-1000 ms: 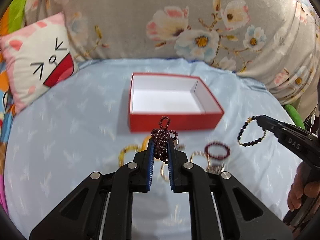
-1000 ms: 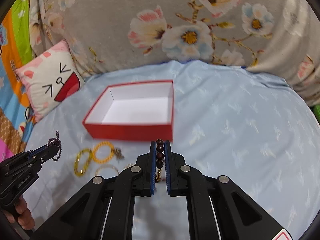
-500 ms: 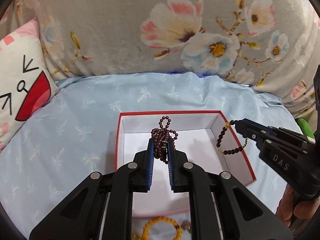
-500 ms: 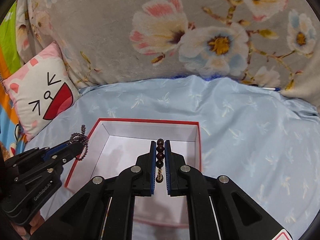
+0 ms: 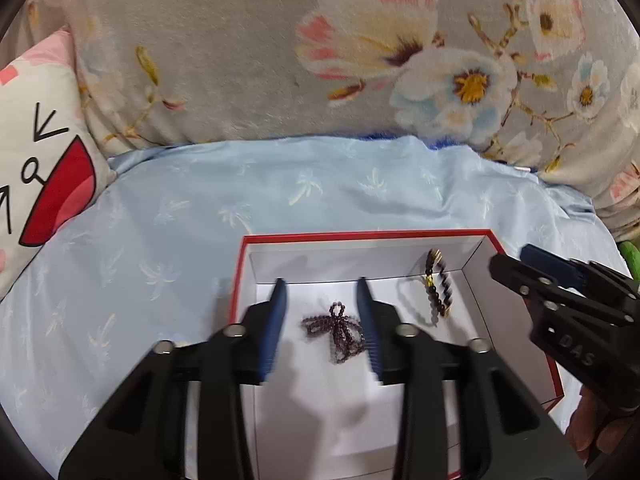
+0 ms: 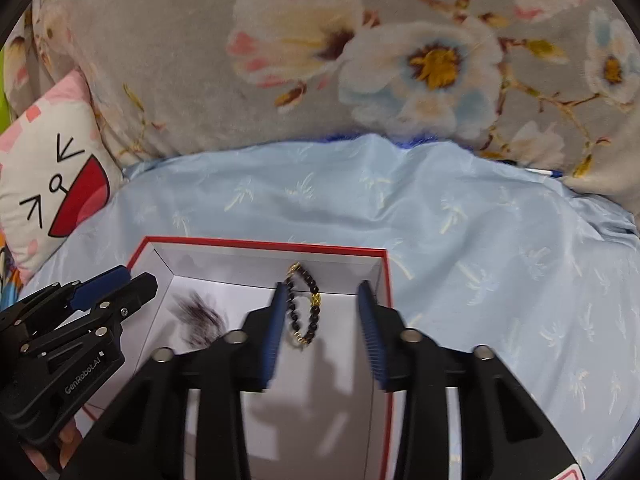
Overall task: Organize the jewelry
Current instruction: 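Withdraw both grippers from the box toward the remaining bracelets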
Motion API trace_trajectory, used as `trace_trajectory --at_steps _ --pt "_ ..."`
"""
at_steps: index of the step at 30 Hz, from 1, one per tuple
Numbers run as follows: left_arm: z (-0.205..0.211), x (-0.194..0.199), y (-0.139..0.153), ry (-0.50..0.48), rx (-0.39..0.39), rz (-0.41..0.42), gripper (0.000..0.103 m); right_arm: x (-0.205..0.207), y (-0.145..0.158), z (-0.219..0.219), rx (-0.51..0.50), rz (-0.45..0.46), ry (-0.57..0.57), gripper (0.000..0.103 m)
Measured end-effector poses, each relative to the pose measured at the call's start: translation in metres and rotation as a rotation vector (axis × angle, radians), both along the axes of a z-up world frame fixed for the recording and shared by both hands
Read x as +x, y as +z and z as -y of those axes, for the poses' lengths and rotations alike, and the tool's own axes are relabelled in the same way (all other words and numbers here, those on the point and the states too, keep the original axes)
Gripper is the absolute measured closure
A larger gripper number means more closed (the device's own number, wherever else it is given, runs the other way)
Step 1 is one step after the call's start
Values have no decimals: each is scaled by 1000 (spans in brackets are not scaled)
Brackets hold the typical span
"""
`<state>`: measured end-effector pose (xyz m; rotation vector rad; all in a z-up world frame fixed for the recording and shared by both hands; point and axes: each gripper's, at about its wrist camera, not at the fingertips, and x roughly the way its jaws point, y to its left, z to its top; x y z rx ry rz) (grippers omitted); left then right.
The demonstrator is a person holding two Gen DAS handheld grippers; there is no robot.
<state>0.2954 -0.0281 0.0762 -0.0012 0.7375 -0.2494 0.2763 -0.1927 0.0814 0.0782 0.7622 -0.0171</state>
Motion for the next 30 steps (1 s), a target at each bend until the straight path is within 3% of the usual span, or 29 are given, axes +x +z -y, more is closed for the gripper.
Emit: trace_trajectory --at_steps 6,12,21,30 --pt "-21 -42 15 30 -23 34 60 -56 17 4 14 51 -4 56" --pt "-39 -96 13 57 -1 33 60 -122 12 -1 1 56 -19 54" --pt "-59 -184 -19 95 24 -5 50 -205 -24 -8 34 -5 -26 53" --pt "-72 -230 -55 115 -2 -69 49 -257 -64 -7 78 -86 -43 53"
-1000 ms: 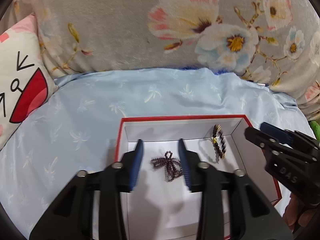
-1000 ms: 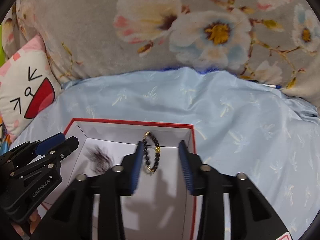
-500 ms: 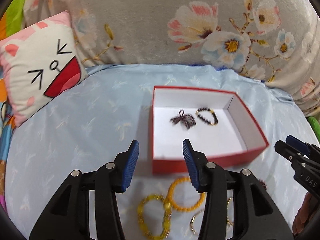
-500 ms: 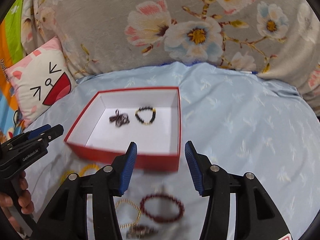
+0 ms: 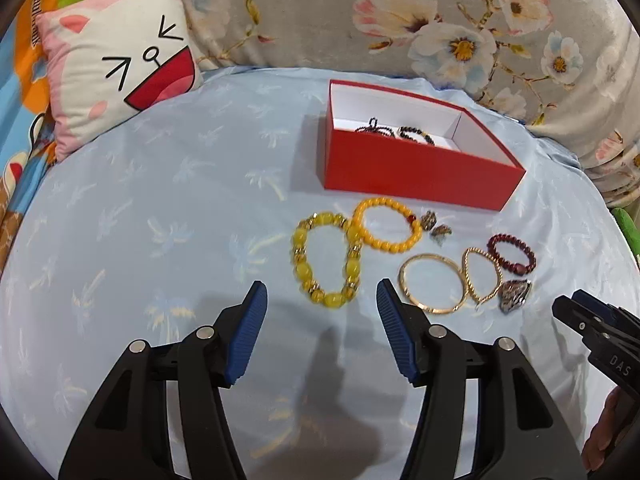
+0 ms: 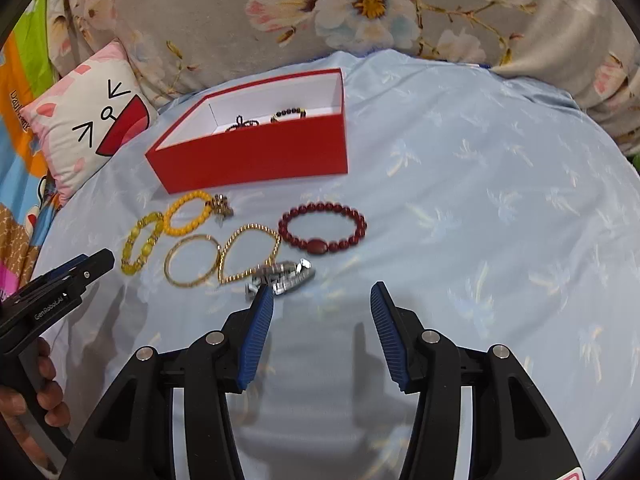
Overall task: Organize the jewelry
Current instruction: 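Withdraw both grippers from the box toward the remaining bracelets, then grasp the yellow bead bracelet with left gripper while right grasps the red bead bracelet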
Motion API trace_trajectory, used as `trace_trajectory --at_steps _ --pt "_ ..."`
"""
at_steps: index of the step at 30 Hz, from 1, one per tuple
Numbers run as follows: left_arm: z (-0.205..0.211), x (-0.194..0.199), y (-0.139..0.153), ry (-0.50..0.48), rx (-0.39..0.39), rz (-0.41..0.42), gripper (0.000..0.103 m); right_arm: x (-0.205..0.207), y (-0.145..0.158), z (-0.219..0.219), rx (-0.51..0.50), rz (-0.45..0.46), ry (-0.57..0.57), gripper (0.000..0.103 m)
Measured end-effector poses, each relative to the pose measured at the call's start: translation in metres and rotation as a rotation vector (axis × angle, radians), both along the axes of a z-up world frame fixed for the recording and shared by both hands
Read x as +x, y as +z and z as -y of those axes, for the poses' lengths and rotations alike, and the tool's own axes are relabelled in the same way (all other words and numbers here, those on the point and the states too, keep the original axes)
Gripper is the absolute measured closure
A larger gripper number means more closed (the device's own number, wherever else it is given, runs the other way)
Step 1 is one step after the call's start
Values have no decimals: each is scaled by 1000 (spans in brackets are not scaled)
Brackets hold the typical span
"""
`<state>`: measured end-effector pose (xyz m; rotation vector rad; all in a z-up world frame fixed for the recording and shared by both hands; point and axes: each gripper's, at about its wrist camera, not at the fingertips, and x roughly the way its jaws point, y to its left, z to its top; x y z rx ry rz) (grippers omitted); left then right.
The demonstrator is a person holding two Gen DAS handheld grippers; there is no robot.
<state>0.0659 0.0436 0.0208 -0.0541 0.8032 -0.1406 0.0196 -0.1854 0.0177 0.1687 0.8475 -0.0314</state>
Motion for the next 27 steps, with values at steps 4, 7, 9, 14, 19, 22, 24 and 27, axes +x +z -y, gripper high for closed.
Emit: trace_trajectory --at_steps 4,7,9,14,19,22,24,27 --pt "-3 -2 -7 20 -8 -11 45 -11 -6 -4 -8 3 -1 53" --pt "-5 -2 -7 36 1 3 42 -14 -8 -5 0 3 2 53" --pt "-6 1 -8 44 0 -2 41 -16 -11 -5 7 -1 -1 53" --pt "-7 17 -11 73 15 -7 42 -17 -18 -4 24 -13 -6 53" --pt "-7 33 -18 90 35 -21 48 -17 -20 -4 24 -14 -7 53" --pt "-9 43 -23 89 24 -51 54 -16 -19 -3 22 -15 -9 53" --pt "-9 47 -23 92 26 -50 65 -15 -19 -4 19 -14 -10 53" --pt "-6 50 -23 85 39 -50 76 -11 -18 -4 13 -13 -10 53"
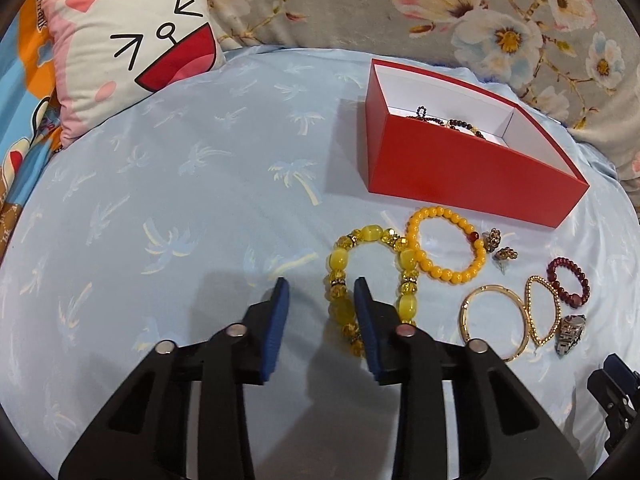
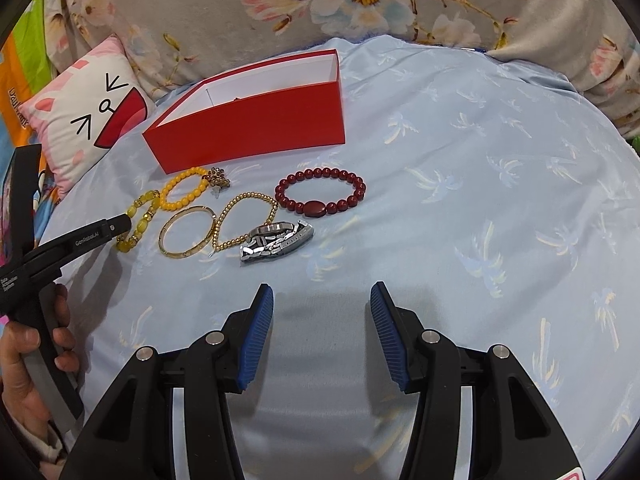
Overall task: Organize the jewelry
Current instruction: 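Grasp the yellow bead bracelet with left gripper while right grasps the red bead bracelet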
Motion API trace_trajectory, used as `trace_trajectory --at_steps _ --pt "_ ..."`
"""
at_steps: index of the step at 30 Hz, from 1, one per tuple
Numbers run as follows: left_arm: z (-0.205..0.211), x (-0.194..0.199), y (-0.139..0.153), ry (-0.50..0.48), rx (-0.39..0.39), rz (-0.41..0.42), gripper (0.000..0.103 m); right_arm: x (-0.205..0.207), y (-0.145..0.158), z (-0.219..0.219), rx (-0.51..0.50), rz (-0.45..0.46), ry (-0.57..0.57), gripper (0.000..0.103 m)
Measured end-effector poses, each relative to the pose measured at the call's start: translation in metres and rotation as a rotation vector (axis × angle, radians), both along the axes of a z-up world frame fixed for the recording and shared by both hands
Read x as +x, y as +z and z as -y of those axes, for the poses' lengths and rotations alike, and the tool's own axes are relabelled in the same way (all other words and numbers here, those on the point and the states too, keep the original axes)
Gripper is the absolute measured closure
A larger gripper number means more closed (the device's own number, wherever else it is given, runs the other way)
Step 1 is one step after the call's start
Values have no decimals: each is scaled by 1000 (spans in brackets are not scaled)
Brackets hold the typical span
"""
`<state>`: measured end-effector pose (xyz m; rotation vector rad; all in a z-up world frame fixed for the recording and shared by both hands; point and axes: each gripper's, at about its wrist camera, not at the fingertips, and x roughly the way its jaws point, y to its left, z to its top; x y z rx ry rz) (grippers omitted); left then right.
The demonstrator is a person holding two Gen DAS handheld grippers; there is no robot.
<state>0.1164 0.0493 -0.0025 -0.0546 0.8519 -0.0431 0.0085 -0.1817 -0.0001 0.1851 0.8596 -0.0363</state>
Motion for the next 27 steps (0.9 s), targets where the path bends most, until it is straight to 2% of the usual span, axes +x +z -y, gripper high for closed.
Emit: trace_trajectory --at_steps 1,2,3,8,12,15,22,27 --pt "0 1 0 -5 -2 0 80 2 1 0 0 2 0 53" --pt "0 1 0 -13 -9 -1 90 4 2 1 -1 4 -1 53" --pt "0 2 0 -19 -16 -2 93 7 3 2 -1 7 -3 53" --pt "-4 3 0 -21 -54 -1 93 31 12 10 -25 31 -22 53" --pt "-4 3 -1 -21 -44 -1 93 55 12 17 -35 26 -42 53" --pt "-3 3 0 -21 -41 -2 93 69 9 19 -49 16 -50 58" --pt "-2 2 -1 -22 -29 -2 93 88 -1 15 -102 -14 -44 79" --pt "-2 2 -1 -22 -29 -2 93 93 -6 16 -101 -23 -48 83"
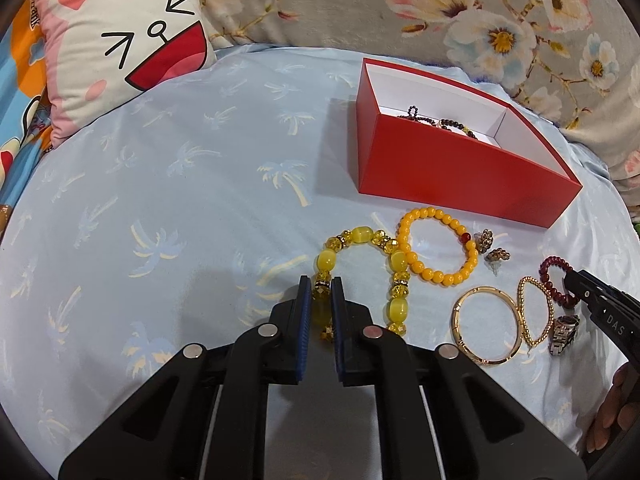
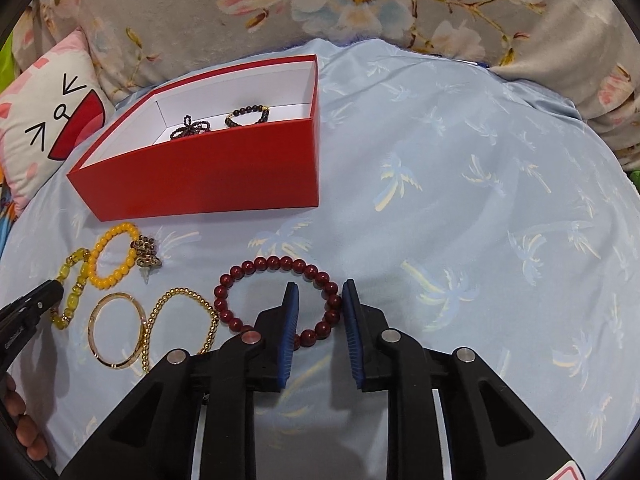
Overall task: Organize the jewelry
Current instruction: 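Grasp the yellow bead bracelet with left gripper while right grasps the red bead bracelet, then carry both bracelets into the red box and open both grippers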
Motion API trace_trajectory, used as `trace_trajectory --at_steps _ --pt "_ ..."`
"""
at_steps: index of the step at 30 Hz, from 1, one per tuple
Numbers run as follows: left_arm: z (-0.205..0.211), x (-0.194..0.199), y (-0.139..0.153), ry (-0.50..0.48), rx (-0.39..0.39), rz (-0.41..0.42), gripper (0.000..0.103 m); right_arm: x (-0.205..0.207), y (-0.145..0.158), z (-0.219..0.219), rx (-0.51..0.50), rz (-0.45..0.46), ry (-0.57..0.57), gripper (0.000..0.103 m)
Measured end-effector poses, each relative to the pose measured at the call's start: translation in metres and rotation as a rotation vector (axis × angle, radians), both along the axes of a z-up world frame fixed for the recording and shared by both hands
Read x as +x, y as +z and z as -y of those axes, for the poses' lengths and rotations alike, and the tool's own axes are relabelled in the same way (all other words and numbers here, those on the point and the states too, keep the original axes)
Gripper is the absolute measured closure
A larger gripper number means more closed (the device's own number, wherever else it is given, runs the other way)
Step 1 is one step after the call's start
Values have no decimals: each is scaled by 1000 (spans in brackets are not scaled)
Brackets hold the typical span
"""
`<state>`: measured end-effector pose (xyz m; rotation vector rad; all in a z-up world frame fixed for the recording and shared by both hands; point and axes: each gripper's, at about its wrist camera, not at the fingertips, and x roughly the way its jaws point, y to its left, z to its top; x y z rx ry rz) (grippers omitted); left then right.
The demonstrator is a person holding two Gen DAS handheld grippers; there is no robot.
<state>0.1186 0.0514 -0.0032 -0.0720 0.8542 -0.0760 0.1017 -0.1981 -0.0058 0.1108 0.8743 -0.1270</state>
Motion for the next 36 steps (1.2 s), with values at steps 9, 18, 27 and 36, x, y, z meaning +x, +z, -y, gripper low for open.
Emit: trace_trajectory --at_steps 9,18,27,36 --pt "-1 0 1 0 -15 0 93 -4 0 4 34 8 -5 95" --pt "2 -13 4 -15 -25 18 93 -34 15 14 73 39 -23 95" --pt "8 -35 31 -58 -53 47 94 -64 41 23 103 95 -25 95" --pt "13 -47 78 -120 -77 115 94 -73 71 22 100 152 -12 95"
